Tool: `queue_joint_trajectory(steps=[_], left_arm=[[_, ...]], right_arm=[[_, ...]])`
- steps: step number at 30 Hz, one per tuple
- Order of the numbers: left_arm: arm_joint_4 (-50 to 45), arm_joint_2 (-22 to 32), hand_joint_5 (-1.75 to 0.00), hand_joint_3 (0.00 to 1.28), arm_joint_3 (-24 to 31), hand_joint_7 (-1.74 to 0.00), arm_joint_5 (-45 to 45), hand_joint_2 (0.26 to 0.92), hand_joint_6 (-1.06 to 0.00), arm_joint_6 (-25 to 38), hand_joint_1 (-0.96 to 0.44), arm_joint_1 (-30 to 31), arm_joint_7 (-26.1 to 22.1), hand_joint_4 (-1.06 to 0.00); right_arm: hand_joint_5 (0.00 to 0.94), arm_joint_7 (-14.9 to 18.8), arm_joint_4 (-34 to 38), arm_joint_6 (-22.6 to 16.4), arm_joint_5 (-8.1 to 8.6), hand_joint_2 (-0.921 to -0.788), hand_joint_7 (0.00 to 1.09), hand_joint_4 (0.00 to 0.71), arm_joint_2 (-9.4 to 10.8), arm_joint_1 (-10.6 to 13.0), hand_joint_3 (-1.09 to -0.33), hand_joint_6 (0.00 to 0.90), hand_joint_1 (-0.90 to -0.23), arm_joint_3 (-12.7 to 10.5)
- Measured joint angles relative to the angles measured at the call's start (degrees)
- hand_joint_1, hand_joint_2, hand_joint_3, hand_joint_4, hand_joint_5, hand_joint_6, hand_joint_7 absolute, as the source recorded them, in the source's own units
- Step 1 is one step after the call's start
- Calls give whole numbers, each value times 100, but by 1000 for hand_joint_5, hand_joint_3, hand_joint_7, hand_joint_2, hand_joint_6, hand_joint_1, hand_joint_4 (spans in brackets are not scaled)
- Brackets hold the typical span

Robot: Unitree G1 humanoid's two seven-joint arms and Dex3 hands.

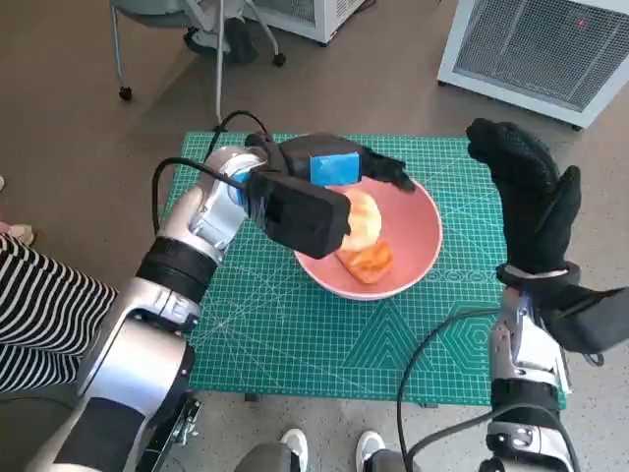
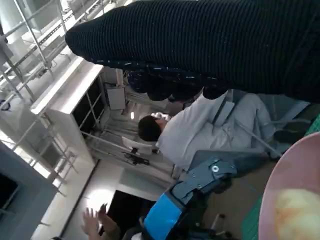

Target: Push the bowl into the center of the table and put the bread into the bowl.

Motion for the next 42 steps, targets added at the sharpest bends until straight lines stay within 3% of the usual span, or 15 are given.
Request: queue_joint_trajectory(steps=[7, 19, 26, 36, 42], left_arm=[[223, -8, 0, 175, 641, -58, -779, 920, -208, -370, -766, 171, -41, -122], [288, -277, 0, 330, 1991, -45, -2612, 921, -216, -849, -780, 766, -677, -116], [-165, -581, 0, 403, 2491, -46, -3287, 921, -214, -1062, -750, 1296, -638, -111], [-1566, -1179, 0, 454, 2712, -62, -3694, 921, -184, -1008, -730, 2038, -81, -96], [-2164, -1203, 0, 456, 2624, -75, -3643, 921, -131, -765, -746, 2422, 1, -48]], right_arm=[[3, -41, -74, -3, -4, -921, 428, 164, 0, -23, -684, 53, -708, 5], [5, -43, -371, 179, 16, -921, 437, 170, 11, -112, -675, 75, -715, 53], [13, -87, -606, 376, 11, -921, 444, 190, 51, -220, -656, 97, -730, 93], [12, -97, -896, 587, 4, -921, 441, 196, 77, -286, -652, 102, -730, 201], [9, -96, -947, 643, -2, -921, 434, 195, 55, -291, -654, 98, -734, 227]])
